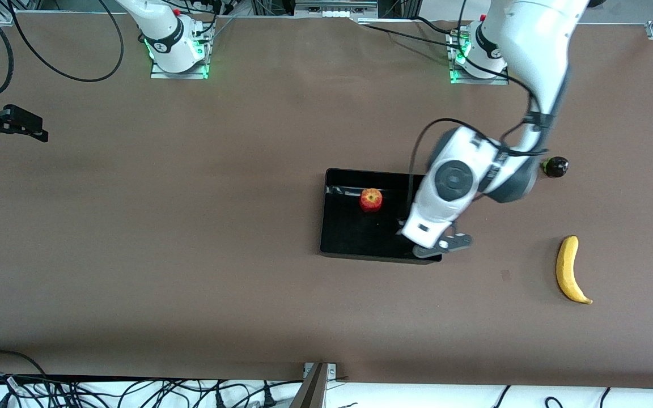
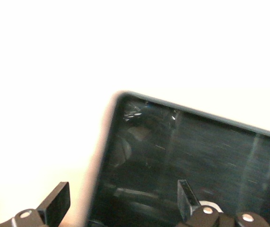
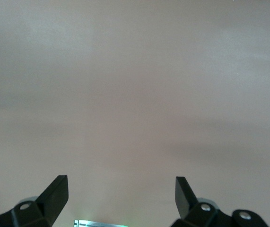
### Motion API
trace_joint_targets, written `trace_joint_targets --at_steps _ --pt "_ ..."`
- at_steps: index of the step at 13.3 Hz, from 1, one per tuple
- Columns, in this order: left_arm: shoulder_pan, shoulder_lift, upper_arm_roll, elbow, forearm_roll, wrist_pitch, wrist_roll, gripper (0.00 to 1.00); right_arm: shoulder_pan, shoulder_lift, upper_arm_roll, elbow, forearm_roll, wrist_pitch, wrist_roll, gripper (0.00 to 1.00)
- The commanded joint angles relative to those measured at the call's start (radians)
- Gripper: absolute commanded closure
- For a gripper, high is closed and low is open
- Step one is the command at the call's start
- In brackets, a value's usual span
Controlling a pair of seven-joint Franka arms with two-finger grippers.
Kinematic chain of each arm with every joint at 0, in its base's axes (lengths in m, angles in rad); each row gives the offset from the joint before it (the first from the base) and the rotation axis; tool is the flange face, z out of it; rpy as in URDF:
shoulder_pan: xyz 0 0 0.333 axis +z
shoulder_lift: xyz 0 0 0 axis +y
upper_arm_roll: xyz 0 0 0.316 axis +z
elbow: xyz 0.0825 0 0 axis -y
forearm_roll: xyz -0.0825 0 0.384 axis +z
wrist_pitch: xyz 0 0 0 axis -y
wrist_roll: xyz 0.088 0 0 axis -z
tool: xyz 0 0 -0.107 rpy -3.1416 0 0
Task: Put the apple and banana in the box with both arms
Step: 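Move the left gripper to the yellow banana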
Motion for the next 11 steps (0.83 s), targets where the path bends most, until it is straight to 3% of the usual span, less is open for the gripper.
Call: trace_joint_targets --at_steps 1,4,7,11 --pt "0.131 -0.01 0.007 -0.016 0.04 -0.016 0.29 0.0 0.0 0.004 0.001 0.021 -0.001 -0.022 -0.013 0.0" --pt "0.301 -0.001 0.028 -0.014 0.19 0.007 0.542 0.0 0.0 0.004 0.002 0.021 -0.001 -0.022 -0.006 0.0" --pt "0.441 0.028 0.025 -0.014 0.186 0.157 0.77 0.0 0.0 0.004 0.002 0.021 -0.001 -0.023 -0.008 0.0" --pt "0.519 0.137 0.014 -0.013 0.192 0.338 0.906 0.0 0.0 0.004 0.002 0.019 0.0 -0.023 -0.008 0.0"
